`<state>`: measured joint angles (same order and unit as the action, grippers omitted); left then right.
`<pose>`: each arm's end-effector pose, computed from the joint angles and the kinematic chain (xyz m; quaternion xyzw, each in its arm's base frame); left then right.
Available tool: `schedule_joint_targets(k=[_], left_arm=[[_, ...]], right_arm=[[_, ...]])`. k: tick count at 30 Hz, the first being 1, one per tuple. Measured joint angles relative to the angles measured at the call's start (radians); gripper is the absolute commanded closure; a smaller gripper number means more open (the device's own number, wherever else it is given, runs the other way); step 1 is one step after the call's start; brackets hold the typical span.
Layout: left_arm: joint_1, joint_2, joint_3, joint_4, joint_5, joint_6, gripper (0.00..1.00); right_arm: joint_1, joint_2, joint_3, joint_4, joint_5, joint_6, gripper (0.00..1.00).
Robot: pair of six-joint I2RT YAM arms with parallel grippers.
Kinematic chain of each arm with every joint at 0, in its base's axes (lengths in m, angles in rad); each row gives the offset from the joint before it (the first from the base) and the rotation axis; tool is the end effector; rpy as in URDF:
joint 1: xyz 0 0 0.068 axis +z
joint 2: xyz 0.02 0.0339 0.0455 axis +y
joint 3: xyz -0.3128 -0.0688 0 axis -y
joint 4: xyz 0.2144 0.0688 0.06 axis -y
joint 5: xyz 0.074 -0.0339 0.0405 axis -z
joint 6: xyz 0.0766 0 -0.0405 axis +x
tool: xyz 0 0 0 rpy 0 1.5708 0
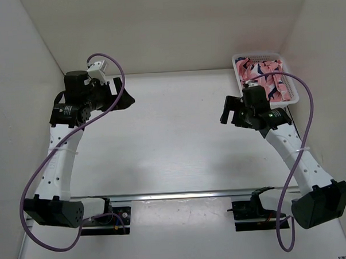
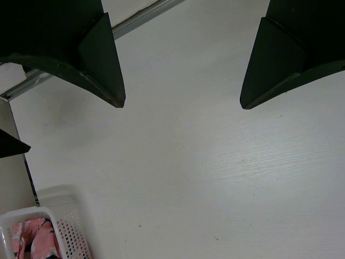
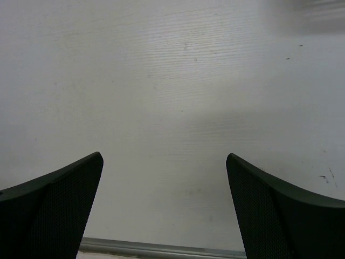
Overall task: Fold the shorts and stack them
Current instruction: Grab the shorts from the pile
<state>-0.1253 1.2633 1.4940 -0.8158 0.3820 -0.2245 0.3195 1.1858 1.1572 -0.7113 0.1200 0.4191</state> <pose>0.2358 -0.0585 0.4389 0.0468 0.8684 -0.2455 0.4283 0.2206 0.0633 0.3561 0.0696 0.9110 0.0943 0.3955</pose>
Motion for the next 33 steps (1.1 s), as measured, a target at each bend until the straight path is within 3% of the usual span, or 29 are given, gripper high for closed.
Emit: schedule_joint_targets(k=[6,12,19,29,30,31,33], left_arm=[[0.000,0.011,0.000,0.000,-0.005,-0.002,0.01],[0.000,0.030,-0.028,0.000,-0.033,-0.017,0.01],[0.000,0.039,-0.046,0.000,-0.109,-0.045,0.01],[0.000,0.083,-0.046,0.000,-0.148,-0.058,0.01],[0.000,0.090,-0.046,0.000,-0.158,-0.058,0.01],[0.000,0.097,-0.046,0.000,-0.166,-0.058,0.01],[0.000,0.107,-0.047,0.000,-0.177,-0.057,0.01]], right_arm=[[-0.040,-0.076,-0.011,-0.014,0.085,-0.004,0.01],[-0.198,-0.014,0.057,-0.046,0.131,-0.004,0.05],[-0.413,0.401,0.455,-0.049,0.093,0.063,0.00],[-0.489,1.083,1.098,-0.074,0.062,0.098,0.00],[-0.490,1.138,1.155,-0.081,0.053,0.102,0.03],[-0.490,1.198,1.210,-0.076,0.043,0.106,0.15],[-0.490,1.280,1.270,-0.066,0.026,0.122,0.31]])
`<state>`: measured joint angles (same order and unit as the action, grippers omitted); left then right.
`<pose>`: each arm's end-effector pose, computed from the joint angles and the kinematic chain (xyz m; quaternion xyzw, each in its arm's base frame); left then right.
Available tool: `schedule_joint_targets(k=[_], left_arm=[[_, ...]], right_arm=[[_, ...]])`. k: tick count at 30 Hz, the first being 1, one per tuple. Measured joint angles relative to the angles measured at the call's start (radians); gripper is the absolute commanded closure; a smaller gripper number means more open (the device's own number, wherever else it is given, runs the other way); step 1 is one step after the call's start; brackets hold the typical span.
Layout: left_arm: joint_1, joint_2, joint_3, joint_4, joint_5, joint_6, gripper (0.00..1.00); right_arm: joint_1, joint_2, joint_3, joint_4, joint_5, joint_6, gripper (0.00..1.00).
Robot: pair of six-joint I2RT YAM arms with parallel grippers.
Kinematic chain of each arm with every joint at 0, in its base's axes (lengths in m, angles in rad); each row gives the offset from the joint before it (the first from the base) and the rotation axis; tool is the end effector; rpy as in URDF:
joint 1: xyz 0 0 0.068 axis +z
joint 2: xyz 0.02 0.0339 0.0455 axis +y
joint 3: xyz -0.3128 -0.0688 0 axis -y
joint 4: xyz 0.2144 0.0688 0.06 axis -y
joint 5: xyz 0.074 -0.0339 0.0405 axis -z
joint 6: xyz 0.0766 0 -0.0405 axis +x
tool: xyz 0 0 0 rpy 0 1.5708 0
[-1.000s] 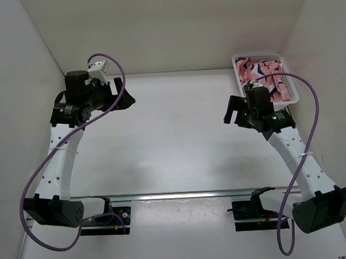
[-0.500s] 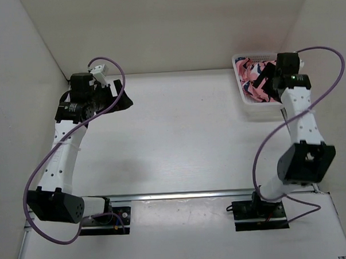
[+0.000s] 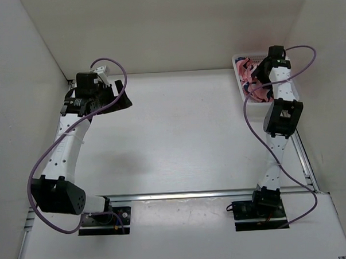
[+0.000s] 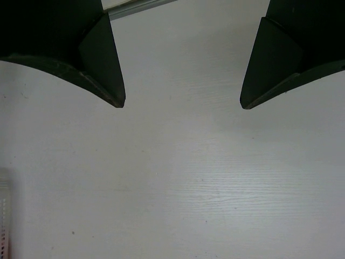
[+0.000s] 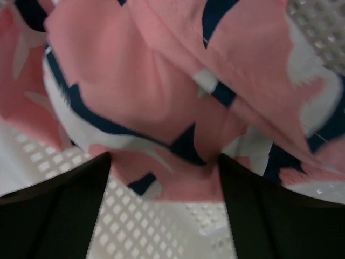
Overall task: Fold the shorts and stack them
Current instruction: Grab the shorts from the pile, then move the shorts to the center of the board
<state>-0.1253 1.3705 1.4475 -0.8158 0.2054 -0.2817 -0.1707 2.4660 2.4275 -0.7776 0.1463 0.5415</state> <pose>0.2729 -0.0501 0.3960 -0.0298 0.9104 -0.1731 0.3747 0.5729 -0.1101 0.2517 0.3485 0.8596 0.0010 0.3737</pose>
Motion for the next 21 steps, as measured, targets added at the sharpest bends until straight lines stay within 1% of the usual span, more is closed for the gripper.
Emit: schedule_joint_targets(k=[1,4,5,6,9,12,16,17,18,21], left_arm=[[0.000,0.006,0.000,0.000,-0.005,0.000,0.01],[0.000,0.027,0.000,0.000,-0.014,0.000,0.01],[0.000,0.038,0.000,0.000,-0.016,0.000,0.01],[0.000,0.049,0.000,0.000,-0.016,0.000,0.01],[0.000,0.082,0.000,0.000,-0.019,0.000,0.01],[0.000,0.096,0.000,0.000,-0.019,0.000,0.01],[0.003,0.090,0.000,0.000,-0.053,-0.024,0.01],[0.009,0.084,0.000,0.000,-0.072,-0.041,0.01],[0.012,0.081,0.000,0.000,-0.075,-0.045,0.01],[0.063,0.047,0.000,-0.001,-0.080,-0.086,0.01]], right_arm=[[0.000,0.029,0.006,0.010,-0.006,0.011,0.45],[0.000,0.071,0.006,0.024,-0.015,0.033,0.76],[0.000,0.074,0.006,0.027,-0.015,0.040,0.95],[0.000,0.074,0.006,0.029,-0.015,0.044,1.00],[0.001,0.051,-0.009,0.055,-0.014,0.059,1.00],[0.008,-0.032,-0.075,0.063,-0.016,0.051,1.00],[0.047,-0.220,-0.094,0.070,-0.049,0.008,1.00],[0.079,-0.317,-0.093,0.079,-0.077,-0.011,1.00],[0.087,-0.339,-0.092,0.082,-0.083,-0.014,1.00],[0.183,-0.517,-0.050,0.124,-0.171,-0.045,1.00]])
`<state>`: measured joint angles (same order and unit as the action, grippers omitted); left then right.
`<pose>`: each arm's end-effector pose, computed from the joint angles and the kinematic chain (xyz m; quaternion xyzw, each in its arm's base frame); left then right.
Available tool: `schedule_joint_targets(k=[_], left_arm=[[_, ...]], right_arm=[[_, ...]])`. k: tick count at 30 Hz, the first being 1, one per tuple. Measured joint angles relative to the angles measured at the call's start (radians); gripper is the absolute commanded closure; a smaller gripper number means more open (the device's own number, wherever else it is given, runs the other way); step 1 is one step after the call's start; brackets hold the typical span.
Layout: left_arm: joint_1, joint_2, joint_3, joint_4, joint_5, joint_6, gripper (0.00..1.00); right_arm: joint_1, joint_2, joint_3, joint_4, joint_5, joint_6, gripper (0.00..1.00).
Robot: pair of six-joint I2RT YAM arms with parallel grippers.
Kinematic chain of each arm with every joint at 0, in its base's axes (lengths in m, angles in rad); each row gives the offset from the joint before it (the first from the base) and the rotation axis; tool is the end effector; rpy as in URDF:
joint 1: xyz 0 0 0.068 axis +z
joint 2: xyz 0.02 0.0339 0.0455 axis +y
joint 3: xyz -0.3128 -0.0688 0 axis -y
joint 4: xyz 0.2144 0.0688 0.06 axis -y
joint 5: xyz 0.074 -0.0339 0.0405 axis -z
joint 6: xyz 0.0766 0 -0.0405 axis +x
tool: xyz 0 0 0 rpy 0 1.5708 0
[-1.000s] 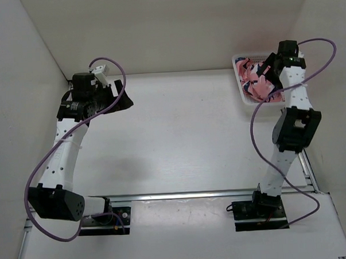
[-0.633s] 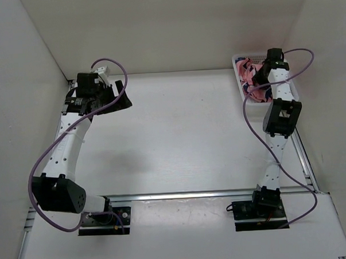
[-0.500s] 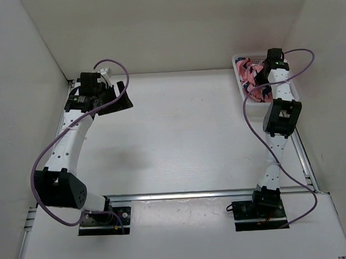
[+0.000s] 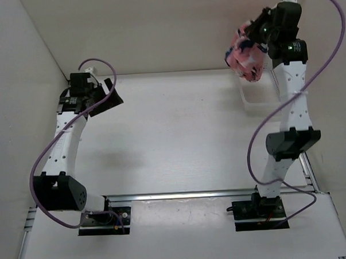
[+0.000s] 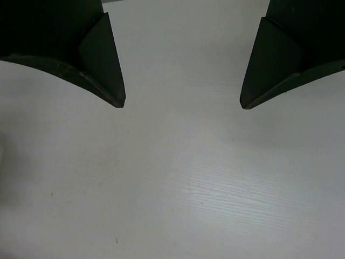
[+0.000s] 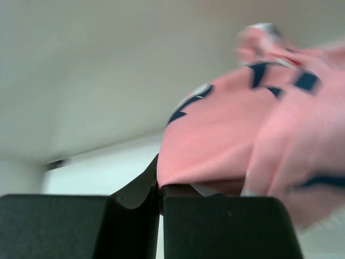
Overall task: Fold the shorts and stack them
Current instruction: Move the shorts to the center of the board
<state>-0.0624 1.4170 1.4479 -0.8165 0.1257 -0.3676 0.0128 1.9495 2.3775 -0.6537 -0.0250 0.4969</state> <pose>0.2894 -0.0277 0.3831 -0.1164 0.9150 -0.1382 0.3607 0.4525 0.0077 0.5140 0.1799 0.7612 0.1665 0.6003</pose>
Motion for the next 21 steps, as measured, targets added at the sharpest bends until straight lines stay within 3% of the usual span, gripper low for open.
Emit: schedule_joint_targets(k=[6,10,12,13,14,16,19,21], left_arm=[[0.157,-0.064,0.001,-0.014,0.092,-0.069,0.01],[0.219,-0.068,0.002,-0.037,0.143,-0.084,0.01],[0.239,-0.072,0.005,-0.051,0.161,-0.085,0.01],[0.248,-0.075,0.010,-0.057,0.169,-0.085,0.01],[0.256,-0.077,0.018,-0.063,0.177,-0.084,0.01],[0.262,-0.083,0.027,-0.067,0.188,-0.082,0.01],[0.263,-0.095,0.027,-0.075,0.203,-0.077,0.01],[0.262,-0.100,0.019,-0.073,0.206,-0.065,0.01]], right_arm=[[0.240,-0.258,0.078,0.105,-0.163,-0.036,1.00],[0.333,-0.391,-0.058,0.151,-0.222,-0.037,0.98],[0.360,-0.464,-0.236,0.182,-0.236,-0.035,0.75],[0.366,-0.491,-0.325,0.187,-0.238,-0.031,0.33],[0.367,-0.510,-0.419,0.193,-0.238,-0.026,0.21],[0.353,-0.524,-0.597,0.208,-0.238,-0.027,0.09],[0.301,-0.447,-0.773,0.175,-0.227,-0.020,0.13],[0.258,-0.388,-0.877,0.136,-0.196,-0.013,0.34]])
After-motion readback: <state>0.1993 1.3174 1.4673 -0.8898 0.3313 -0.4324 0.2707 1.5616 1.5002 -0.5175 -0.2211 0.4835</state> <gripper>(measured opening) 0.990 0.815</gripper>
